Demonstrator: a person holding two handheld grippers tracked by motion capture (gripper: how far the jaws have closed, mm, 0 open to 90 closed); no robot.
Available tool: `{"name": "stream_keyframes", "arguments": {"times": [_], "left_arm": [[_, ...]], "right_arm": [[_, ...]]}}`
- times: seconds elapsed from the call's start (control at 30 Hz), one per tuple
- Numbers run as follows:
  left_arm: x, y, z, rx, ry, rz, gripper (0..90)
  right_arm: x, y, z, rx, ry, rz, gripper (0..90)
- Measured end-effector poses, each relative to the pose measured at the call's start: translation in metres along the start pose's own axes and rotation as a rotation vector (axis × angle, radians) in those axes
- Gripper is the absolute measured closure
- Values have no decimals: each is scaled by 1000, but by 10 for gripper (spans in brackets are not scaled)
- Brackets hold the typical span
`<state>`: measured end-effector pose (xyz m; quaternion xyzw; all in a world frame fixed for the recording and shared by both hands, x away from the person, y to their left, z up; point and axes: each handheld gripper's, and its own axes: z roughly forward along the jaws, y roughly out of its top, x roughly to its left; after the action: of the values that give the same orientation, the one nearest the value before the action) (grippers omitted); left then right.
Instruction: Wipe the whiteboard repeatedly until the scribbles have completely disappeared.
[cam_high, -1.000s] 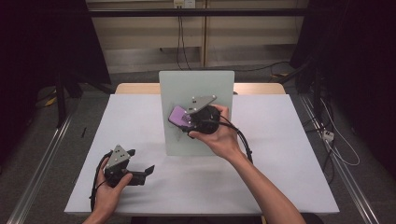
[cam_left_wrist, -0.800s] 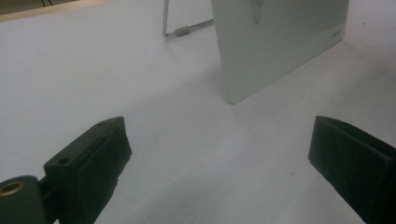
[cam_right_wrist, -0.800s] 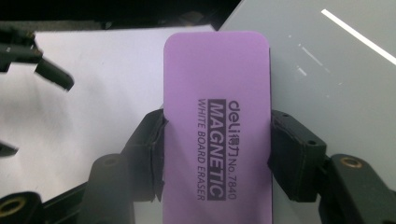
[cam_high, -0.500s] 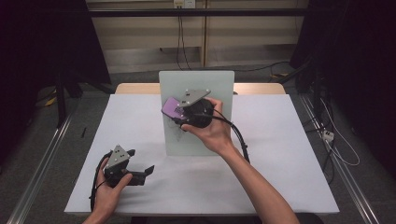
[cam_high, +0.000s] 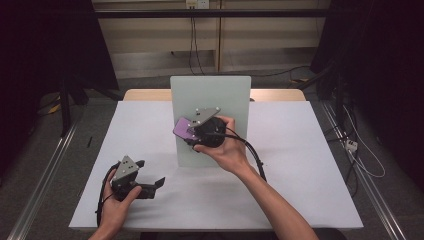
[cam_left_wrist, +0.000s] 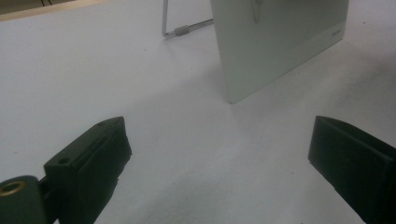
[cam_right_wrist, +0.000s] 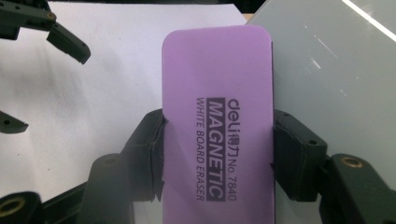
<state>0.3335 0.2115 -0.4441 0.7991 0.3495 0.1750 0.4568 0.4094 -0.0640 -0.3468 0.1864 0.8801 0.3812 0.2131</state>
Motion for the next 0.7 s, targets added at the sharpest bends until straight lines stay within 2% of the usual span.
{"name": "stream_keyframes", "arguments": {"times": [0.17, 0.4, 0.47, 0.57, 0.7], "left_arm": [[0, 0, 0, 1, 0, 0, 49], [0, 0, -1, 0, -2, 1, 49], [1, 0, -1, -2, 1, -1, 49], [1, 0, -1, 0, 2, -3, 49], [0, 0, 0, -3, -2, -3, 49]], "right_arm": [[-4, 1, -2, -10, 7, 9, 418], [-18, 12, -21, -65, -59, 33, 418], [-21, 10, -24, -77, -60, 47, 418], [-18, 5, -23, -71, -66, 43, 418], [-11, -4, -16, -33, -33, 27, 418]]}}
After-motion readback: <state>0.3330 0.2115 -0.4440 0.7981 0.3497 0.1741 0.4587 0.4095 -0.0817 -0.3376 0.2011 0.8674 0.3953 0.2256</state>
